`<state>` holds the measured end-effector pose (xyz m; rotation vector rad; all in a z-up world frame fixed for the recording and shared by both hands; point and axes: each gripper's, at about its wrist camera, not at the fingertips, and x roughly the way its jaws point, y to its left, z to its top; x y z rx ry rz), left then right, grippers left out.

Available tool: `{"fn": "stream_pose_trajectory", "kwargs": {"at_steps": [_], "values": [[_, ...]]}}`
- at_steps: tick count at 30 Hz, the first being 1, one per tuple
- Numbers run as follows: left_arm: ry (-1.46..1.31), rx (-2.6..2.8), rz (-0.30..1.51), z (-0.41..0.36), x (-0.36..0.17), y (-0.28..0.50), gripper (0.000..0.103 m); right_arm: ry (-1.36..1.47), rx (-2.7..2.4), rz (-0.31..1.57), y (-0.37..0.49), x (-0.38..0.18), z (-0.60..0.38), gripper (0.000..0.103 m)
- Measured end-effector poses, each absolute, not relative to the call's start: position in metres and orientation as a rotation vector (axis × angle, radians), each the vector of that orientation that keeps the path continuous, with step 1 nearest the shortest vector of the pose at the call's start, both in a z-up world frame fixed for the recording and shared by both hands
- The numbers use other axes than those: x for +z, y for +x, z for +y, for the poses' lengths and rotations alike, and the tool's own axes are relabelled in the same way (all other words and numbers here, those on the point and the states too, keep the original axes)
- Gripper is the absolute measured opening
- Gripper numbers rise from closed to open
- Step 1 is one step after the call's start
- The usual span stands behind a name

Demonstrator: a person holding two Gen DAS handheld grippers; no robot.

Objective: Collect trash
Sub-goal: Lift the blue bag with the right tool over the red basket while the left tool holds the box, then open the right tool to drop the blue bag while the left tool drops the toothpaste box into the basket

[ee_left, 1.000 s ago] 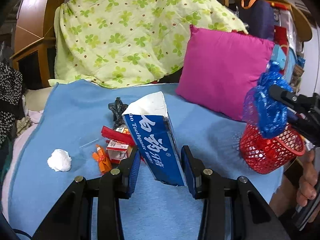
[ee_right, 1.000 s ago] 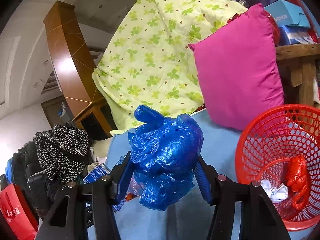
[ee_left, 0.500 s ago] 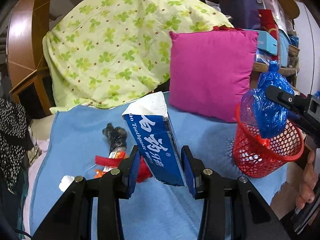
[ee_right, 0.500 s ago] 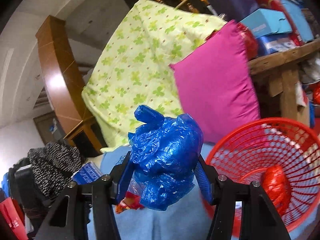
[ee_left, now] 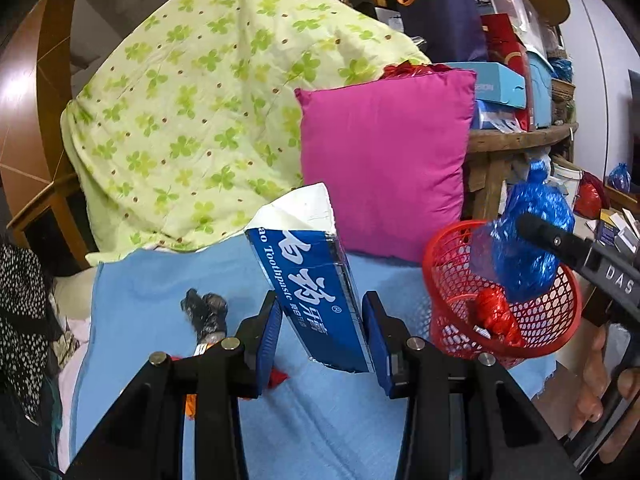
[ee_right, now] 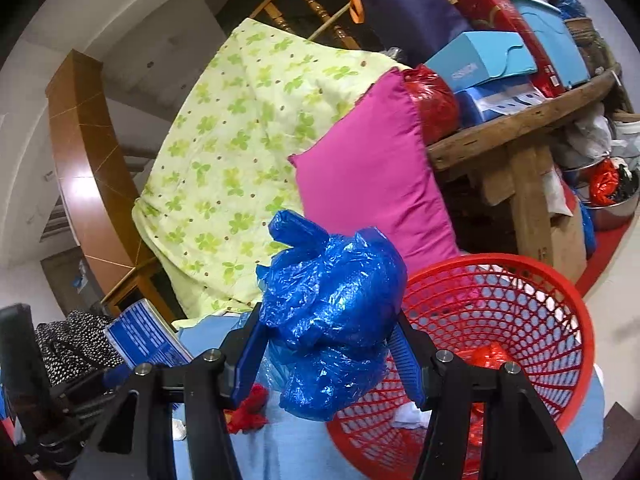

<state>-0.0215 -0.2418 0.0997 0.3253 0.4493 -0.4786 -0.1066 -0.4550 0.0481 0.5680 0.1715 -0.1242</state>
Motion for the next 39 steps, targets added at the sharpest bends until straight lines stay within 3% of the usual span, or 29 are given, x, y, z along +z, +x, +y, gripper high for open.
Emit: {"fn": "stream_pose_trajectory", "kwargs": {"at_steps": [39], "values": [[0.359,-0.657,0.480,-0.352,0.102,-0.017,0.043,0.676,-0.277,0.192,-0.139,0.028,-0.524,0.062]]}}
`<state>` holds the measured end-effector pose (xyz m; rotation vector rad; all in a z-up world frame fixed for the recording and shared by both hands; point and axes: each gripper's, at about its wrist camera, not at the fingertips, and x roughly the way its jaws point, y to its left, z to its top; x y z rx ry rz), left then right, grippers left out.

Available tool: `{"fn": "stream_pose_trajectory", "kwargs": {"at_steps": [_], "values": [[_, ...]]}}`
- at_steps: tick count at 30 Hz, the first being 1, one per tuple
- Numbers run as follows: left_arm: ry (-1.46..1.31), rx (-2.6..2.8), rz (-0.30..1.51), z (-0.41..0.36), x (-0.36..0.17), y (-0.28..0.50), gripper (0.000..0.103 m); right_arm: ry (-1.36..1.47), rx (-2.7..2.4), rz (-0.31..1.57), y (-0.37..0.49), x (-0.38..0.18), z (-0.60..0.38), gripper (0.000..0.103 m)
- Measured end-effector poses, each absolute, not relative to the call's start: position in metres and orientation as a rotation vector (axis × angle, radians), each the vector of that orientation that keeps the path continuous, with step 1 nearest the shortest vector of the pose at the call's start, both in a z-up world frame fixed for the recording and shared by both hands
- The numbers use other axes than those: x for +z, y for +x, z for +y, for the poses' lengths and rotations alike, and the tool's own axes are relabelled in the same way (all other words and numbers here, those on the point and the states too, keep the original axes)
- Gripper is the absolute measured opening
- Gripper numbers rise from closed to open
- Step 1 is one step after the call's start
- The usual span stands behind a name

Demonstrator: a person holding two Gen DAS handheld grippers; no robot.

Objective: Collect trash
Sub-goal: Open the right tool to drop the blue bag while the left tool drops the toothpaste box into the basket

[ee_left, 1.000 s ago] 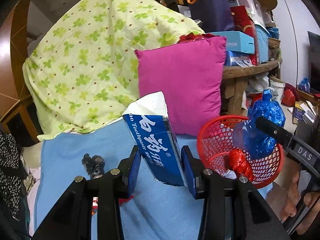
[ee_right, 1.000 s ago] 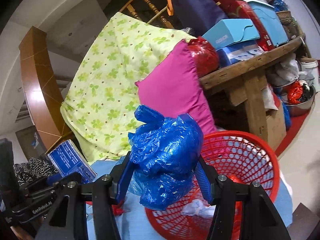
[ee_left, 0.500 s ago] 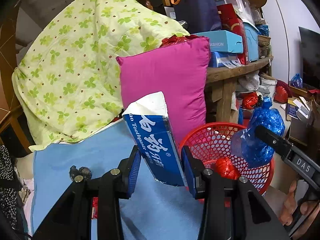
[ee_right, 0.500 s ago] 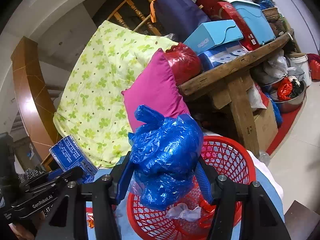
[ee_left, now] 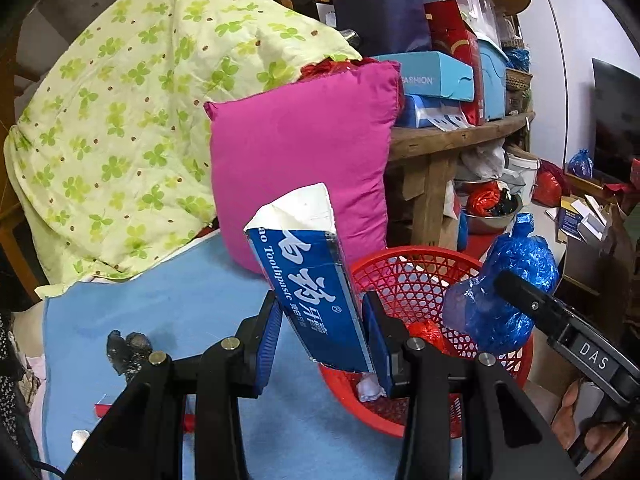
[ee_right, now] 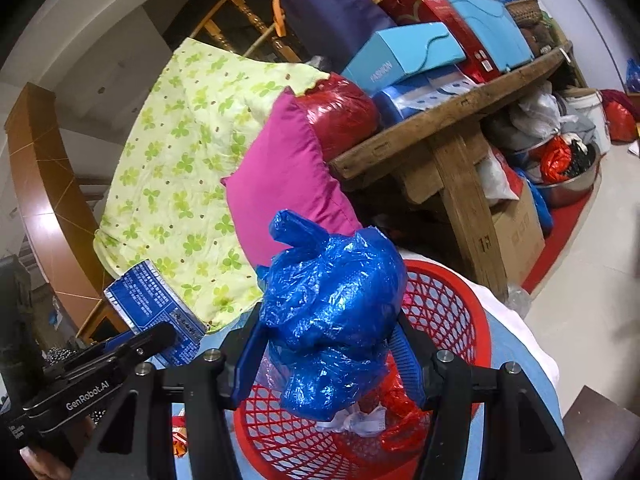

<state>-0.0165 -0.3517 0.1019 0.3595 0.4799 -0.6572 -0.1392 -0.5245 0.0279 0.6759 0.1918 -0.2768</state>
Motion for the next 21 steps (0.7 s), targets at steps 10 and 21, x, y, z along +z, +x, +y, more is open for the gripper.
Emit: {"fn": "stream_pose_trajectory", "kwargs": {"at_steps": [10,21], "values": [[0.372,-0.685,0.533,-0.376,0.084,-0.009,0.044,0.718,-0.305,0.232,-0.140,0.018,-0.538,0.062],[0.349,-0.722,0.579,-0.374,0.073,-0.004,0.056,0.776,-0.284,0.253,-0.138,0.012,-0.543,0.067]]}}
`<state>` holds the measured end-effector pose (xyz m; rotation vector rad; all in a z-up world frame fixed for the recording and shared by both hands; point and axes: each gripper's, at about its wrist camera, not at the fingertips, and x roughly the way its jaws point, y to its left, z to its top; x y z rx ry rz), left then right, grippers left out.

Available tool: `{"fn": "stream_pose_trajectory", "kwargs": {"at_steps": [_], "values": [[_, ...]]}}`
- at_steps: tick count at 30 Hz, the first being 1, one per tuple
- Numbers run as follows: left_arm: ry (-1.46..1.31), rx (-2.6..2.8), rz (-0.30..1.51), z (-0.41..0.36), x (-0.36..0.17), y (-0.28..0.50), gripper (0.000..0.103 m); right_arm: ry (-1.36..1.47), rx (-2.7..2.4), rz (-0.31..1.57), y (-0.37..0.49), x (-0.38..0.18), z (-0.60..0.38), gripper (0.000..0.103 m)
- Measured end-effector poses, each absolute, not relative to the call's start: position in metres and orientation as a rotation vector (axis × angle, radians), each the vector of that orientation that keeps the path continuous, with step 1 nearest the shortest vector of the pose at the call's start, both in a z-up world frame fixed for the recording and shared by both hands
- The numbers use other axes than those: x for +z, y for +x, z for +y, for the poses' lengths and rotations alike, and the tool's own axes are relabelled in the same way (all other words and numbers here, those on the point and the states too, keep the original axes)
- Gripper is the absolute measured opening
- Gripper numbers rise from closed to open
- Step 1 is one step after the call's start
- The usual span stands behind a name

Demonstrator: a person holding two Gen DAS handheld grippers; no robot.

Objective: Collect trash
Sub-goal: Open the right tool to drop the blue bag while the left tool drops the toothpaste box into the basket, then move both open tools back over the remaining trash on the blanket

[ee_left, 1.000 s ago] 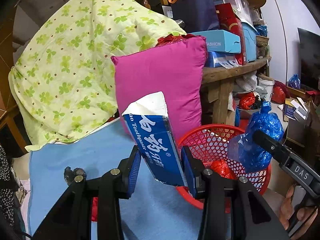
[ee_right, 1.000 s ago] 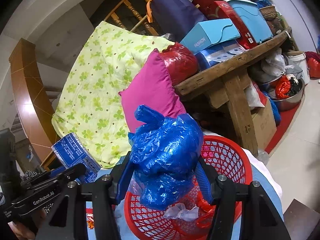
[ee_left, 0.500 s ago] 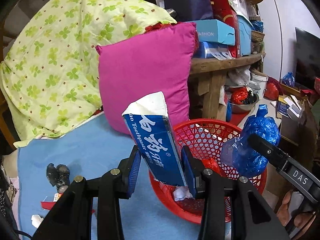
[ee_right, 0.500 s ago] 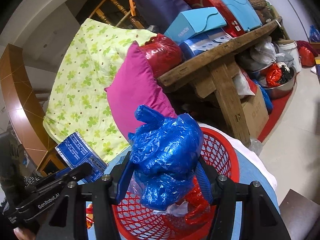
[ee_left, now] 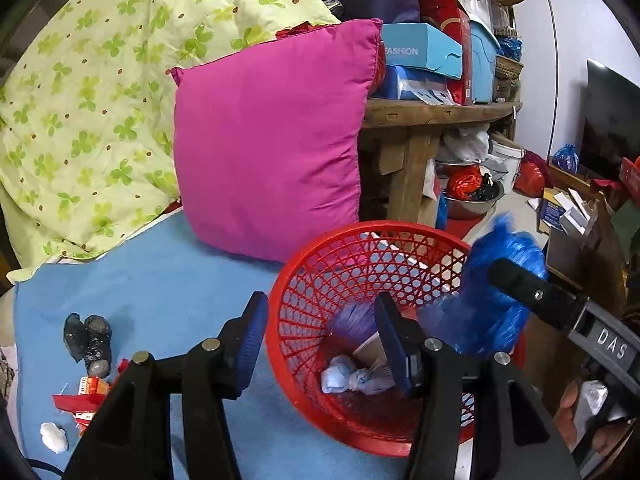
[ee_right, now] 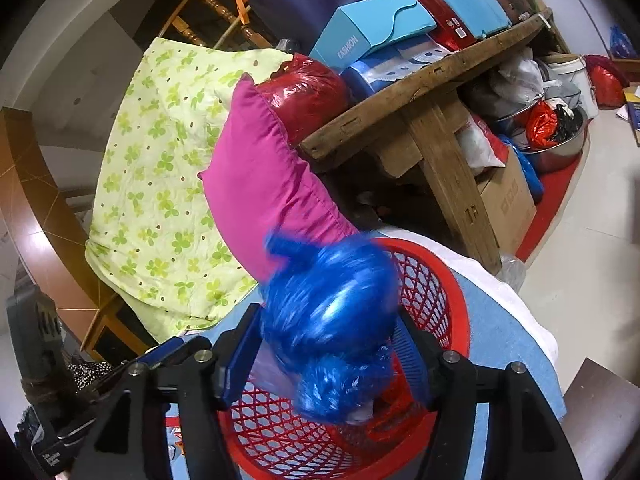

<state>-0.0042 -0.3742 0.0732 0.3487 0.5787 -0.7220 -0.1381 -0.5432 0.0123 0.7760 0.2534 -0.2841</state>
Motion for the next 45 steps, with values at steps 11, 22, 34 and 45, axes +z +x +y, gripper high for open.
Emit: {"fn": "stream_pose_trajectory", "kwargs": {"at_steps": [11,22,34,45], "values": [[0.459,-0.533,0.476,-0.325,0.077,-0.008,0.059,0.719,-0.265,0.232,-0.129,0.023,-0.521,0.067],[0.416,-0.415,0.488,-0.252,0.079,0.000,0.060,0.583,-0.183,0.163,-0.114,0.048,-0.465,0.067],[0.336,-0.305,0.511,-0.173,0.078,0.019,0.060,0.485,-0.062,0.216,-0.071,0.056,-0.389,0.067],[0.279,-0.243,0.533,-0.121,0.068,0.028,0.060,0.415,0.031,0.293,-0.032,0.050,-0.329,0.067]]}}
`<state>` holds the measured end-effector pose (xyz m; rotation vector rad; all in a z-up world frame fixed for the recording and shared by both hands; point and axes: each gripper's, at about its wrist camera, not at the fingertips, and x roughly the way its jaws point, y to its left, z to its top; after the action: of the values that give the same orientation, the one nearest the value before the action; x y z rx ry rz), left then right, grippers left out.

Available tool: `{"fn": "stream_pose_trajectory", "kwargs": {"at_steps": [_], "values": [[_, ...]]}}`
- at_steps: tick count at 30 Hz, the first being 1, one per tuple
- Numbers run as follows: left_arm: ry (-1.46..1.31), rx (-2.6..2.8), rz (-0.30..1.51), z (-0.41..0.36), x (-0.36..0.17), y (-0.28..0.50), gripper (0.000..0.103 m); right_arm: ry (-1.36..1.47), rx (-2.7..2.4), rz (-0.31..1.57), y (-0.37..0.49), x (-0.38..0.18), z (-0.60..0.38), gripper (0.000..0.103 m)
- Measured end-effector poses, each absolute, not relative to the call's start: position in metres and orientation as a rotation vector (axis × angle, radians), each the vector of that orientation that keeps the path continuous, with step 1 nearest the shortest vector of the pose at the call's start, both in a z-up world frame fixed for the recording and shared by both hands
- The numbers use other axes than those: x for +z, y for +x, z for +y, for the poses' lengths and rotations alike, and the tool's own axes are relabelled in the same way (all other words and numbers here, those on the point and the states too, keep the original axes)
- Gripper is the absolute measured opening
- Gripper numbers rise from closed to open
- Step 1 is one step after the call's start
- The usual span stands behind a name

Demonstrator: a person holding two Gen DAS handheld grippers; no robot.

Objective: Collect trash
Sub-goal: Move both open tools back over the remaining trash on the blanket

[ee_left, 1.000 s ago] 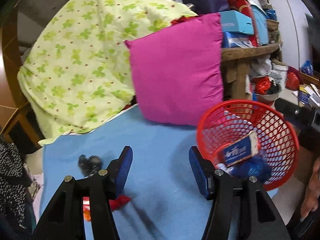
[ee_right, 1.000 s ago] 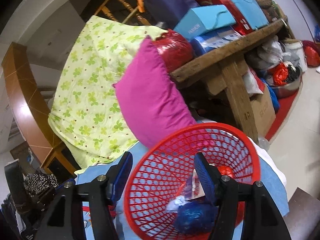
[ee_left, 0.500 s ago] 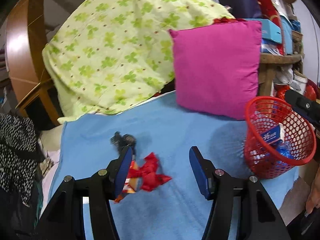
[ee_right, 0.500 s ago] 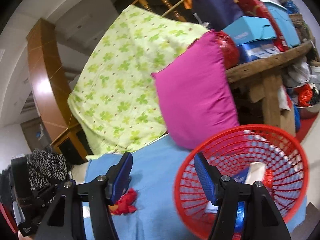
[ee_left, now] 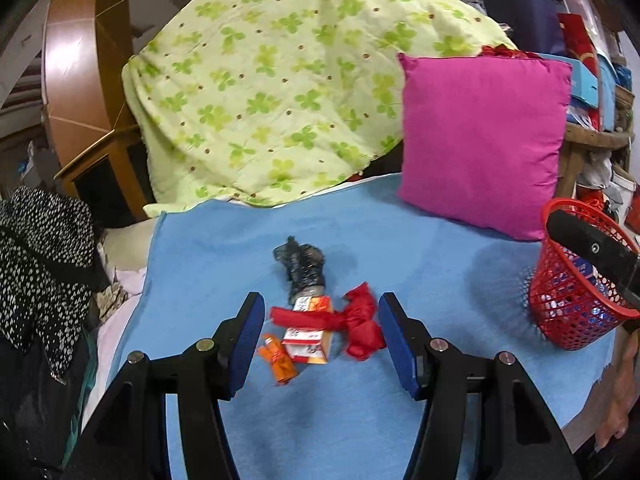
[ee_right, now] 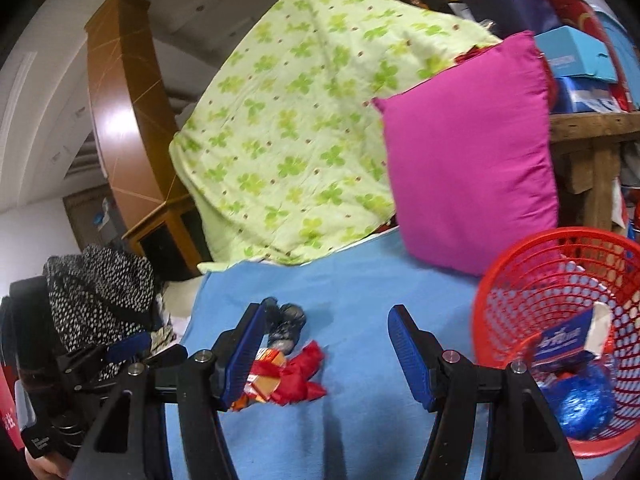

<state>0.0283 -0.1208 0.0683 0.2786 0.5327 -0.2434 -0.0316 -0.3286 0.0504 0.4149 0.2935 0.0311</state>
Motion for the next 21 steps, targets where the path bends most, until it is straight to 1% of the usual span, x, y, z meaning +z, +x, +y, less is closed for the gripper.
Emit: {"fn": "stream_pose_trajectory", "kwargs": {"at_steps": [9,17,21], "values": [[0.214,-0.165,0.602,-0.068,0.040,0.049,0.061,0.400,0.082,0.407,0.002,0.031,-0.297,0.067],[0.086,0.053,0.748,0.026,-0.016,0.090,0.061,0.382,0.101,0.577,0.048,-0.003,-0.279,0.067],[0.001,0.117,0.798,0.059,-0.035,0.108,0.061,0.404,0.107,0.650,0.074,-0.021,-0.276,0.067]]}}
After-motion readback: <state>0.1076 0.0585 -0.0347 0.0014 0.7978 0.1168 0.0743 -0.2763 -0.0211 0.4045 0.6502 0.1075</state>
